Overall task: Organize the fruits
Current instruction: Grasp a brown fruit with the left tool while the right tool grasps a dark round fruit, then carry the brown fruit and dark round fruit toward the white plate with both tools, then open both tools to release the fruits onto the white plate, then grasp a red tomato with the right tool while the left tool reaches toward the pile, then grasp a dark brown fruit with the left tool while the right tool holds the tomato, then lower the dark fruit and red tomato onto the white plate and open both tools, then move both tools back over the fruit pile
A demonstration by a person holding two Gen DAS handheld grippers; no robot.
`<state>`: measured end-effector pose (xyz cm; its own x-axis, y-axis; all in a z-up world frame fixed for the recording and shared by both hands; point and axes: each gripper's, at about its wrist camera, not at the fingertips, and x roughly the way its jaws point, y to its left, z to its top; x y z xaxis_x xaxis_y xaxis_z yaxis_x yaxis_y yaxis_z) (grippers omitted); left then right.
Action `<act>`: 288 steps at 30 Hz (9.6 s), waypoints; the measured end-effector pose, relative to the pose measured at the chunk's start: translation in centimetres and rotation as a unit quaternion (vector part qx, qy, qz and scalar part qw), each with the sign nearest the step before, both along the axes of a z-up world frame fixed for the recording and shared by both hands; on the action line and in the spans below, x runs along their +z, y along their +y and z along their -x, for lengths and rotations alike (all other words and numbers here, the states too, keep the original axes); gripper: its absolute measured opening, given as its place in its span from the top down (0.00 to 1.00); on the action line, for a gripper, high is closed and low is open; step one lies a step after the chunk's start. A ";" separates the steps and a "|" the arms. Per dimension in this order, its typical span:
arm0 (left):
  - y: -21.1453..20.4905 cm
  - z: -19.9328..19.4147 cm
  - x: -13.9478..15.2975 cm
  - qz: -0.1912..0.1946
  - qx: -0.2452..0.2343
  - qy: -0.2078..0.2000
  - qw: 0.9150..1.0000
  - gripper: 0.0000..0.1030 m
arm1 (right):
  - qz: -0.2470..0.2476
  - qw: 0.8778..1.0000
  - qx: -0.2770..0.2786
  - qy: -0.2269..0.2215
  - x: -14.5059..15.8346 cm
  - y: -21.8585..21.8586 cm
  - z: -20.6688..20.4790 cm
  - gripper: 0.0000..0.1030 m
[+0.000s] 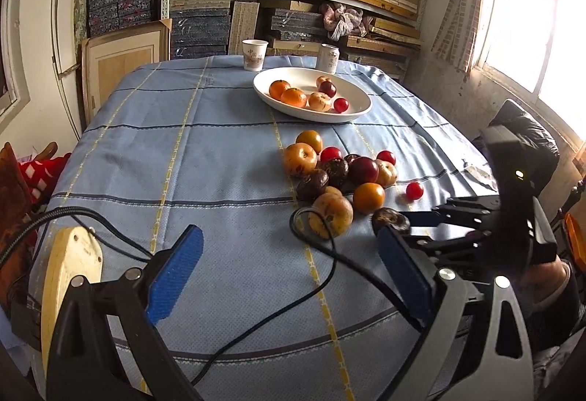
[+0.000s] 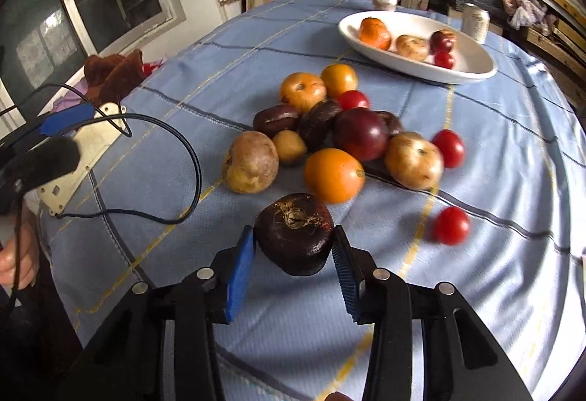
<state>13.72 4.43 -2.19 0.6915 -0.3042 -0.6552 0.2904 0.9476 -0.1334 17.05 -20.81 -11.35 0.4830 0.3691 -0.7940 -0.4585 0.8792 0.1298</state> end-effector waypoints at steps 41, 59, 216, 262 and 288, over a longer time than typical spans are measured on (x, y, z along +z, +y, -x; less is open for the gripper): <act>-8.2 -8.6 -8.1 -0.057 -0.047 0.119 0.990 0.54 | -0.100 0.992 -0.058 -0.041 3.2 -11.3 4.4 0.58; -8.8 -15.7 0.7 -0.028 -0.071 0.071 0.995 0.57 | -0.114 0.991 -0.044 -0.058 6.0 -10.0 -9.2 0.58; -4.9 -14.7 -8.7 0.112 -0.080 0.179 0.974 0.57 | -0.131 0.990 -0.039 -0.021 0.8 -12.8 -9.5 0.75; -13.1 -34.1 -2.1 -0.131 -0.015 0.070 0.989 0.63 | -0.054 0.992 -0.078 -0.087 1.6 -8.3 -26.1 0.67; -5.9 -9.9 -1.1 -0.044 -0.013 -0.009 0.999 0.12 | -0.066 0.991 -0.039 -0.112 4.2 -6.0 -1.5 0.43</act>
<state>23.62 -1.42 -3.32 0.6958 -0.2638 -0.6680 0.3173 0.9473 -0.0436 18.55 -26.78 -7.14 0.6730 0.4167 -0.6111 -0.4198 0.8954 0.1481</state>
